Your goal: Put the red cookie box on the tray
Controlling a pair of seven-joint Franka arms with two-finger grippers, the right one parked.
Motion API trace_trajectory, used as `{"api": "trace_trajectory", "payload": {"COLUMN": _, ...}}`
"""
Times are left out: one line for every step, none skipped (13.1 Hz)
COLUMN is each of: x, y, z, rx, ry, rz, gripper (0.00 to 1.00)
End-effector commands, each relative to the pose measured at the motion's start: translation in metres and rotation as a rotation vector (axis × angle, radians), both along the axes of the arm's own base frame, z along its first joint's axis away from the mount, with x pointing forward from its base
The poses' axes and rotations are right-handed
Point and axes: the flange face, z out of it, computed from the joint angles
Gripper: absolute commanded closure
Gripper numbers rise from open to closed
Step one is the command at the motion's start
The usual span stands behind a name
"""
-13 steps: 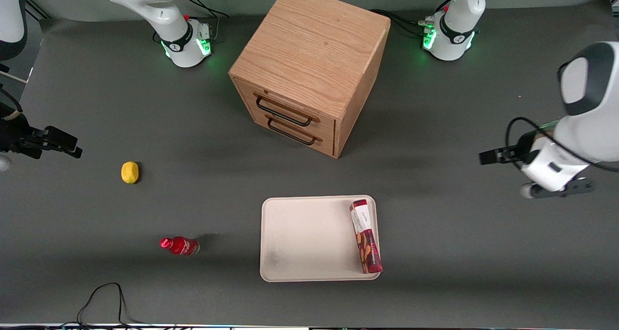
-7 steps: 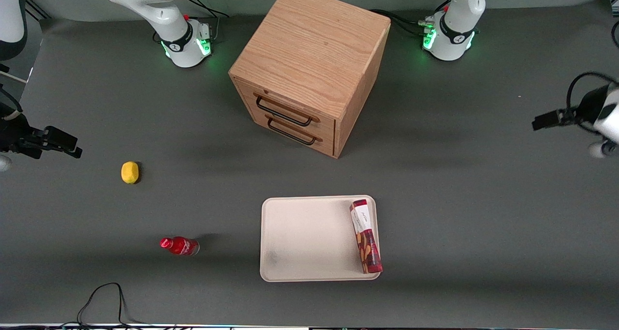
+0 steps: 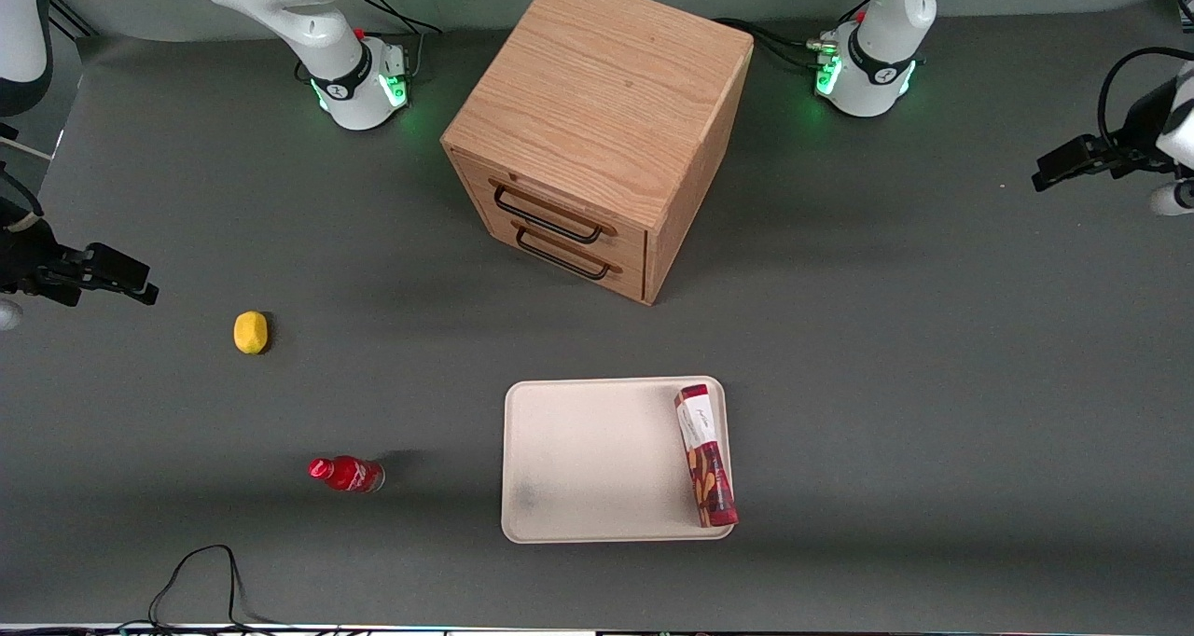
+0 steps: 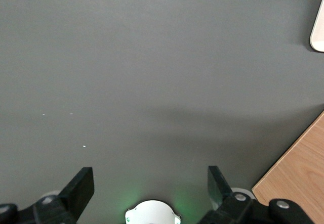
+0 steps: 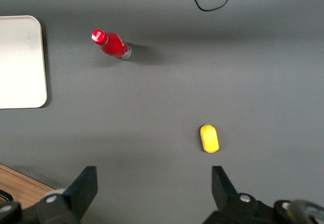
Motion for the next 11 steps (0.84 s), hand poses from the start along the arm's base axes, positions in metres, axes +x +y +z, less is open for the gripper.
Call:
{"api": "trace_trajectory", "payload": {"x": -0.003, "y": -0.008, "z": 0.003, "rx": 0.037, "ry": -0.025, "rz": -0.019, "gripper": 0.0}}
{"api": "trace_trajectory", "payload": {"x": 0.005, "y": -0.01, "z": 0.006, "rx": 0.037, "ry": -0.022, "rz": -0.018, "gripper": 0.0}}
{"api": "trace_trajectory", "payload": {"x": 0.015, "y": -0.007, "z": 0.009, "rx": 0.033, "ry": -0.027, "rz": 0.01, "gripper": 0.0}}
{"api": "trace_trajectory", "payload": {"x": 0.027, "y": -0.009, "z": 0.004, "rx": 0.032, "ry": -0.018, "rz": 0.017, "gripper": 0.0}}
{"api": "trace_trajectory", "payload": {"x": 0.036, "y": -0.011, "z": -0.006, "rx": 0.046, "ry": -0.005, "rz": 0.006, "gripper": 0.0}}
{"api": "trace_trajectory", "payload": {"x": 0.042, "y": -0.012, "z": -0.001, "rx": 0.065, "ry": -0.015, "rz": 0.0, "gripper": 0.0}}
{"api": "trace_trajectory", "payload": {"x": 0.048, "y": -0.01, "z": 0.011, "rx": 0.068, "ry": -0.033, "rz": -0.001, "gripper": 0.0}}
{"api": "trace_trajectory", "payload": {"x": 0.05, "y": -0.005, "z": 0.017, "rx": 0.068, "ry": -0.03, "rz": -0.005, "gripper": 0.0}}
{"api": "trace_trajectory", "payload": {"x": 0.05, "y": -0.001, "z": 0.021, "rx": 0.067, "ry": -0.03, "rz": 0.001, "gripper": 0.0}}
{"api": "trace_trajectory", "payload": {"x": 0.051, "y": -0.002, "z": 0.02, "rx": 0.067, "ry": -0.03, "rz": 0.0, "gripper": 0.0}}
{"api": "trace_trajectory", "payload": {"x": 0.05, "y": -0.005, "z": 0.021, "rx": 0.068, "ry": -0.027, "rz": 0.006, "gripper": 0.0}}
